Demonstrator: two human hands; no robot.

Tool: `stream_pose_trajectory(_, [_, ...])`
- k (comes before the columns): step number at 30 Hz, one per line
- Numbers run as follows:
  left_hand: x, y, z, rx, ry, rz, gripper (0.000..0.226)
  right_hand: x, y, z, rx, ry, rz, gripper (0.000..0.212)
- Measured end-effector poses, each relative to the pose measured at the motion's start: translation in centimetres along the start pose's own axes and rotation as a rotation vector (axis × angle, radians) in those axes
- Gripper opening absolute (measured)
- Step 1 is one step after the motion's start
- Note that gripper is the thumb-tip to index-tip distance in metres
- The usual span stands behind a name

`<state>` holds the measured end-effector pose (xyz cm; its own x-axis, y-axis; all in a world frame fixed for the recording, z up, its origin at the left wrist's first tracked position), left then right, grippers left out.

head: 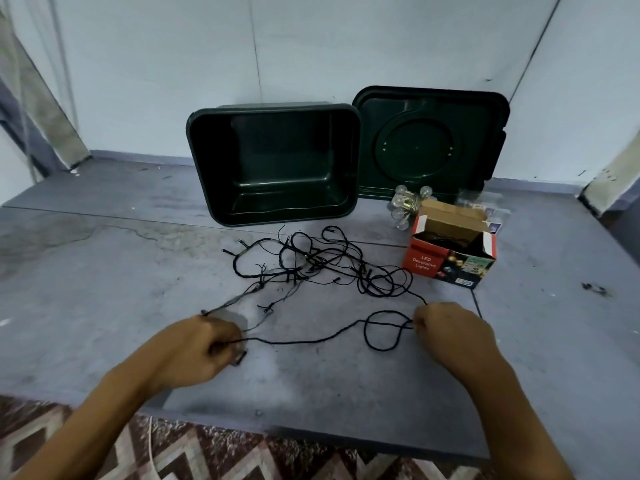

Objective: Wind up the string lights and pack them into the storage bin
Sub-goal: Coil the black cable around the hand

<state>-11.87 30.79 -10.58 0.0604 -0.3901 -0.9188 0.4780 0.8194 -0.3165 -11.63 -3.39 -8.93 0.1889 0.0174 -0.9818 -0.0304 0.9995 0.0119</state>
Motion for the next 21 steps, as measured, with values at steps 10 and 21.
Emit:
stream_pose_trajectory(10, [3.6, -10.2, 1.8, 0.101, 0.145, -0.198, 0.035, -1.2, 10.5, 0.9, -0.212, -0.091, 0.431, 0.023])
stream_pose_trajectory(21, [4.9, -11.9, 1.3, 0.3, 0.074, -0.285, 0.031, 0.8, 15.8, 2.0, -0.402, 0.382, 0.389, 0.029])
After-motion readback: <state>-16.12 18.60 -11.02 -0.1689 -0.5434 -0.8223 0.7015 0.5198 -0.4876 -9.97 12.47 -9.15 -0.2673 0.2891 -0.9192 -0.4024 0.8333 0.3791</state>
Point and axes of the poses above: each hand's wrist, its own z-axis towards the middle knuckle, its own x-axis out of the palm, y = z × x, the point moved 2 cm from there along z, towards the middle knuckle, and after that the axes turned 14 degrees about -y, right-handed, at the moved point
